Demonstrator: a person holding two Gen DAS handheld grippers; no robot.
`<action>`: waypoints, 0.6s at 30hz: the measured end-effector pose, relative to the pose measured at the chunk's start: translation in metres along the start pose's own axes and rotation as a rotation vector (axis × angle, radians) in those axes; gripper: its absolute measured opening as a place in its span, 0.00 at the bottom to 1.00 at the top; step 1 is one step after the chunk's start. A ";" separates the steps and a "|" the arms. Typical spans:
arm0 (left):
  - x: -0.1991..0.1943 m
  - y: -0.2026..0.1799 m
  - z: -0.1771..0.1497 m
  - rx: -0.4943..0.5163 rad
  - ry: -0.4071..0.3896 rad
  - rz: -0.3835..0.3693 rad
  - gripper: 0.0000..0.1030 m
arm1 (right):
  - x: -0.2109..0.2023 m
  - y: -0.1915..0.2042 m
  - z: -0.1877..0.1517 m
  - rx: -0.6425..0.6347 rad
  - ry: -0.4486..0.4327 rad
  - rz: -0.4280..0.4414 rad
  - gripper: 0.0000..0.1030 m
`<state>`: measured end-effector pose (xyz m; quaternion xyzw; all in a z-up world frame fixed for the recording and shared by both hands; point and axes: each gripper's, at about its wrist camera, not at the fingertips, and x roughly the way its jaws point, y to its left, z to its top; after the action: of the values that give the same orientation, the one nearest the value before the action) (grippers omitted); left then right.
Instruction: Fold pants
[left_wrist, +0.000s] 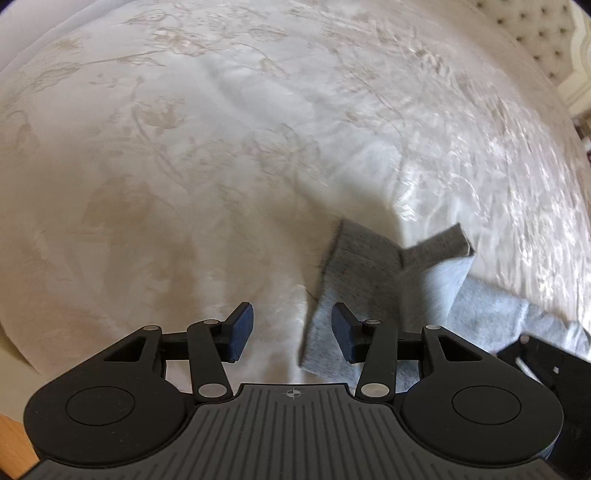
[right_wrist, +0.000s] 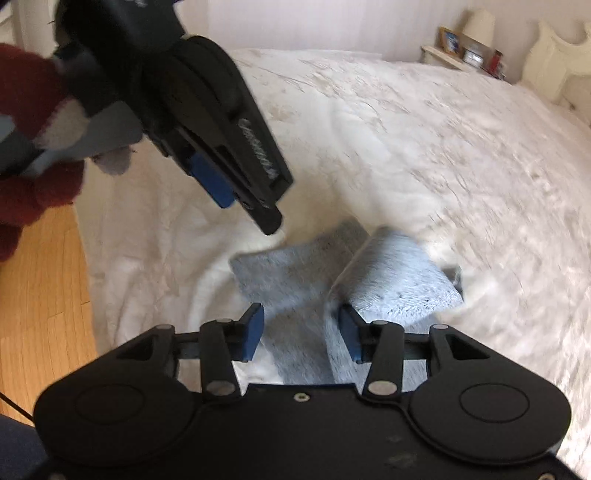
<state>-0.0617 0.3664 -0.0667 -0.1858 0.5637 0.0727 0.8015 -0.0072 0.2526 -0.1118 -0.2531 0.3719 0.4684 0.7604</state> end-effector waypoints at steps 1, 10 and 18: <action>-0.001 0.002 0.001 -0.009 -0.003 0.004 0.44 | -0.002 0.003 0.000 -0.022 -0.010 0.025 0.47; -0.001 -0.004 0.011 0.016 -0.010 -0.029 0.45 | -0.012 -0.027 -0.021 0.198 -0.002 -0.003 0.48; 0.026 -0.070 -0.003 0.236 0.051 -0.138 0.45 | -0.032 -0.077 -0.091 0.539 0.114 -0.154 0.47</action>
<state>-0.0323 0.2981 -0.0768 -0.1303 0.5745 -0.0540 0.8062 0.0229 0.1358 -0.1372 -0.0952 0.5049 0.2784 0.8115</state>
